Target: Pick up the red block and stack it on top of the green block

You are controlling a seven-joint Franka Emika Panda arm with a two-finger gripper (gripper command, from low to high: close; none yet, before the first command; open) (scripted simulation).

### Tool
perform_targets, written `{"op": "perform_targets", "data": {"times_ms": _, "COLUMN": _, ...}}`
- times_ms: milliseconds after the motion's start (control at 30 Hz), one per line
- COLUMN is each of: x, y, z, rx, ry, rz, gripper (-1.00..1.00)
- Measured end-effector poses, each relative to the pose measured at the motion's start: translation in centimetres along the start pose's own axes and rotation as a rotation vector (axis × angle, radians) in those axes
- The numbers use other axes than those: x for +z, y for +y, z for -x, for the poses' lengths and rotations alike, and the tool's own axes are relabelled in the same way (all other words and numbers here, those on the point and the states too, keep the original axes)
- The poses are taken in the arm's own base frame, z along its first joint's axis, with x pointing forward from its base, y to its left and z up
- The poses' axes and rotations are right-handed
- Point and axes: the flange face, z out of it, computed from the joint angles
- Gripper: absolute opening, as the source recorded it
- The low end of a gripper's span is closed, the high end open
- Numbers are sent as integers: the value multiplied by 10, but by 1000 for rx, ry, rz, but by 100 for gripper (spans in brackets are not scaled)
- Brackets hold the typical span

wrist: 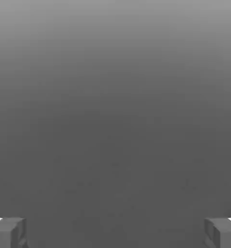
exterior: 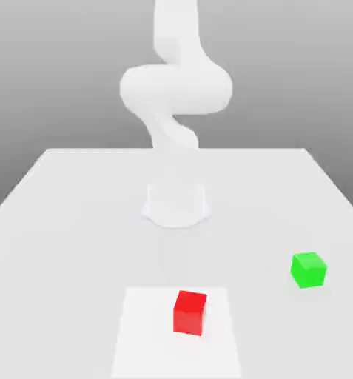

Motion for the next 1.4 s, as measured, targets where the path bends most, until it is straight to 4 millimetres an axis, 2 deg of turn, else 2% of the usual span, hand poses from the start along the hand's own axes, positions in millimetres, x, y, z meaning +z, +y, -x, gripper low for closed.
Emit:
{"op": "perform_targets", "data": {"times_ms": 67, "x": 54, "y": 8, "z": 9, "rx": 25, "ry": -60, "rz": 51, "gripper": 0}}
{"op": "perform_targets", "data": {"times_ms": 167, "x": 124, "y": 25, "z": 29, "rx": 58, "ry": -138, "rz": 127, "gripper": 0}}
{"op": "perform_targets", "data": {"times_ms": 333, "x": 223, "y": 68, "z": 78, "rx": 107, "ry": -252, "rz": 262, "gripper": 0}}
{"op": "perform_targets", "data": {"times_ms": 500, "x": 299, "y": 126, "z": 139, "rx": 150, "ry": -346, "rz": 412, "gripper": 0}}
{"op": "perform_targets", "data": {"times_ms": 633, "x": 340, "y": 181, "z": 192, "rx": 177, "ry": -408, "rz": 540, "gripper": 0}}
{"op": "perform_targets", "data": {"times_ms": 700, "x": 356, "y": 199, "z": 208, "rx": 183, "ry": -419, "rz": 569, "gripper": 0}}
{"op": "perform_targets", "data": {"times_ms": 867, "x": 394, "y": 227, "z": 233, "rx": 184, "ry": -424, "rz": 579, "gripper": 0}}
{"op": "perform_targets", "data": {"times_ms": 900, "x": 398, "y": 230, "z": 236, "rx": 185, "ry": -424, "rz": 579, "gripper": -100}}
{"op": "perform_targets", "data": {"times_ms": 1133, "x": 397, "y": 229, "z": 236, "rx": 184, "ry": -423, "rz": 578, "gripper": -100}}
{"op": "perform_targets", "data": {"times_ms": 1333, "x": 356, "y": 202, "z": 212, "rx": 182, "ry": -424, "rz": 578, "gripper": -100}}
{"op": "perform_targets", "data": {"times_ms": 1400, "x": 342, "y": 167, "z": 248, "rx": 73, "ry": -462, "rz": 548, "gripper": -100}}
